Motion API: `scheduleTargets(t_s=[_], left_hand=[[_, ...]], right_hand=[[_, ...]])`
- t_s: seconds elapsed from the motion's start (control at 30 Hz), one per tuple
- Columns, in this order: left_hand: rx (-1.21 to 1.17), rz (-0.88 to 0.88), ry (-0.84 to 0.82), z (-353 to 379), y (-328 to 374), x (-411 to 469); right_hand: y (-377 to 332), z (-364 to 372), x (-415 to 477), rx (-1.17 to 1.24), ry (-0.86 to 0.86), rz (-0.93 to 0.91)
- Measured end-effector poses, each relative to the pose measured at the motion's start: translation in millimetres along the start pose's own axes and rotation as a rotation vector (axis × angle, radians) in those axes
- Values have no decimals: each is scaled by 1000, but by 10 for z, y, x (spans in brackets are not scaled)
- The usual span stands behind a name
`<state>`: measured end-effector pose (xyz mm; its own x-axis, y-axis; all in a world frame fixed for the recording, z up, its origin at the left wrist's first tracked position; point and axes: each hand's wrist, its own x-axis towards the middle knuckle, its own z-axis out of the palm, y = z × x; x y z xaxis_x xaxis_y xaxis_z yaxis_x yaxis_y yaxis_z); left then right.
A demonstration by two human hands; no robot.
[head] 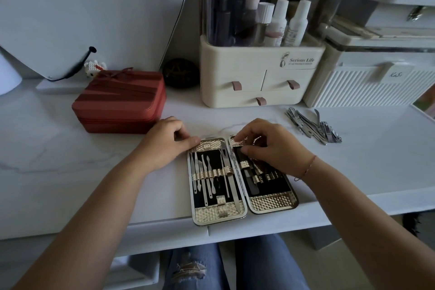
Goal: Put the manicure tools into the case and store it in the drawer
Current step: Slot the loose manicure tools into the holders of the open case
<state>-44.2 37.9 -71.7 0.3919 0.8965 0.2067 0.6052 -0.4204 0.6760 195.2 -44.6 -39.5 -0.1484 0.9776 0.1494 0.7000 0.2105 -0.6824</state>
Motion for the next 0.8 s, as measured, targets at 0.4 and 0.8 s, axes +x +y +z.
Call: scheduleTargets(t_s=[0.4,0.8], left_hand=[[15,-2,-6,-6,-6,-12],[-7,-7,-12,-15,12,-18]], right_hand=[[680,-630,122,-440,361,431],[548,-563,229,-637,325,461]])
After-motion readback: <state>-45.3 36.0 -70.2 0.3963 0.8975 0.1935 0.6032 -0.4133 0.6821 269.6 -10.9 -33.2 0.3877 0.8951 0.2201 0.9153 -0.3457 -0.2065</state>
